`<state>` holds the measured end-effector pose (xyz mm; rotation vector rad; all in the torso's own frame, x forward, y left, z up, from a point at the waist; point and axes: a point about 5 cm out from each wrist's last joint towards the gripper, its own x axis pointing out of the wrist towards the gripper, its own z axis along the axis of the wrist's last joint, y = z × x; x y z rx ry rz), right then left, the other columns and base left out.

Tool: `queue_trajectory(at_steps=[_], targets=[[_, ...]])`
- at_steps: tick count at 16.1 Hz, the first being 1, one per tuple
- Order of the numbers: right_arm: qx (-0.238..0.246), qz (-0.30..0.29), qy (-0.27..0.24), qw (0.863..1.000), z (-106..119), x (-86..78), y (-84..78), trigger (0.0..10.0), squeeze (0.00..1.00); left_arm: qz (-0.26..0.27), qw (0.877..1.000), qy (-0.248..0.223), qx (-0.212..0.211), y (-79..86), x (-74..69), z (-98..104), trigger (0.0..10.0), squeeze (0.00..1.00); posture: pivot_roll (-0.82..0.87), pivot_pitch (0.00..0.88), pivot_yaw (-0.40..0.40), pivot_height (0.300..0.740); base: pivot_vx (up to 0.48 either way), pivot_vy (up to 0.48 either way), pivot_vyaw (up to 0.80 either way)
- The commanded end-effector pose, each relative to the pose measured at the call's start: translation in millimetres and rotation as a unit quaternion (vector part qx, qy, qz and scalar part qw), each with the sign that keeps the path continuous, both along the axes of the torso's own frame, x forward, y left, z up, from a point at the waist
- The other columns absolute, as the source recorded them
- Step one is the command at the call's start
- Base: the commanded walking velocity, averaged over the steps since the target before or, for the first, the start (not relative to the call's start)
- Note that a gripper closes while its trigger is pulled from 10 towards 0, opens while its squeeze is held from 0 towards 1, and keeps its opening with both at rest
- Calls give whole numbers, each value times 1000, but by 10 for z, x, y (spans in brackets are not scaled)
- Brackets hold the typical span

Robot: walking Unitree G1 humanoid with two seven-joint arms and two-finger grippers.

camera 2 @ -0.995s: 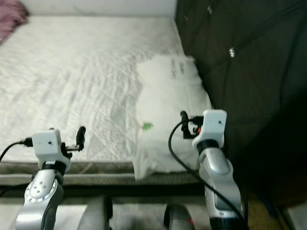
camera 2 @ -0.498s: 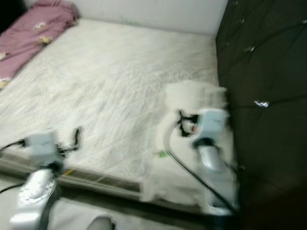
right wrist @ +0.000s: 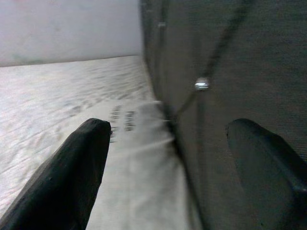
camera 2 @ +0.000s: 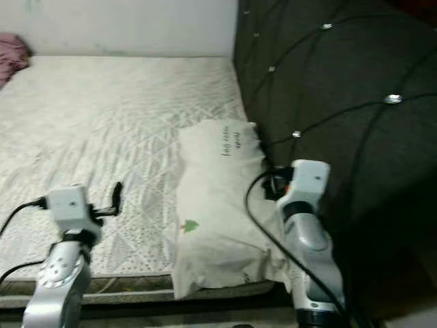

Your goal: Clean up the room

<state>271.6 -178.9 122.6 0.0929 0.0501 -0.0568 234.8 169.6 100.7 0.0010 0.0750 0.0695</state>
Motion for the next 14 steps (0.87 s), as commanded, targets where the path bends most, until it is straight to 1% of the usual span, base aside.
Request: queue_trajectory(at_steps=[1,2,3,4,5,6,7,8,14], targets=[[9,-3,6,1000,-18,9,1,10000,1000,5,1000,4,-2,28,-5,-11,10000,0,4,0,-2,740,0,0,-469],[12,-2,4,1000,-12,12,10,10000,1000,5,1000,3,-2,30,-4,-8,10000,0,3,0,-2,740,0,0,0],[5,-6,4,1000,-11,10,4,10000,1000,5,1000,3,-1,30,-5,-7,10000,0,3,0,-2,740,0,0,0],[5,-13,15,1000,-40,8,-3,10000,1000,6,1000,3,-1,31,-4,-5,10000,0,2,0,-1,740,0,0,0],[4,-16,23,1000,-65,8,-15,10000,0,7,1000,3,-5,28,-4,-6,10000,0,3,0,-2,740,0,0,0],[3,-18,28,999,-79,9,-23,10000,0,7,1000,4,-7,25,-3,-7,10000,0,3,1,-3,740,0,0,-700],[13,-21,25,999,-79,10,-32,10000,0,4,1000,4,-9,23,0,-7,10000,0,3,1,-3,740,0,0,-800],[10,-21,24,999,-73,13,-34,10000,0,3,1000,4,-12,23,2,-7,10000,0,2,2,-3,740,0,315,-525],[6,-22,29,999,-92,14,-35,10000,0,3,1000,2,-14,26,-1,-1,10000,0,3,2,-3,740,0,467,0]])
